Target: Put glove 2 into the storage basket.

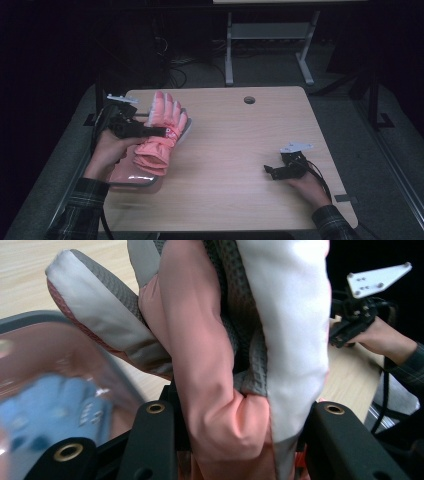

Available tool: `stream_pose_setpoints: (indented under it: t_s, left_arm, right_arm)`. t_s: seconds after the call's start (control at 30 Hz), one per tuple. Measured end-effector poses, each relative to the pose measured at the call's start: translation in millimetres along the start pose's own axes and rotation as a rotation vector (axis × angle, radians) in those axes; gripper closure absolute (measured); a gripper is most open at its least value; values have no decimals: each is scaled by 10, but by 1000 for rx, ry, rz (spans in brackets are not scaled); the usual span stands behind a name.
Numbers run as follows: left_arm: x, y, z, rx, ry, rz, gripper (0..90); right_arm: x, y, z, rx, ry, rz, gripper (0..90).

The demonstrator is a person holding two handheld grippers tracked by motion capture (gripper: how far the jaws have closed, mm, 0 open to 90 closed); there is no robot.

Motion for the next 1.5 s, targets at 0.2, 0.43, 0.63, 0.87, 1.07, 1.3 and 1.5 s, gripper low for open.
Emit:
stream_pose_setpoints:
  t_s: [0.2, 0.43, 0.63, 0.87, 1.07, 1.3, 1.5]
  left_arm:
    - [200, -43, 191, 27, 45, -16, 600]
    - [415, -133, 430, 52, 106, -26, 599]
    - [435, -289, 642, 94, 142, -6, 598]
    - [274, -432, 772, 112, 154, 37, 591]
    - [78, -603, 846, 107, 170, 98, 584]
    - [-77, -810, 935, 109, 185, 156, 572]
    - [-109, -889, 968, 125, 185, 153, 571]
  right_arm:
    - [-2, 1, -3, 2, -1, 0, 120]
    - [-2, 1, -2, 2, -1, 0, 120]
    - [-2, 1, -2, 2, -1, 0, 120]
    - [-5, 2, -3, 2, -2, 0, 120]
    - [-5, 2, -3, 2, -2, 0, 121]
    - [-5, 2, -3, 2, -2, 0, 120]
    - [-6, 3, -4, 3, -2, -1, 120]
Point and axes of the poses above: each handheld gripper's, and its own axes: x roughly backward along the jaws, y roughly out of its top, z roughly to its left, the point moved 9 cm from there along -x, roughly forward along the jaws, and after that the axes turned 13 degrees about -z, right-handed, at the moved point
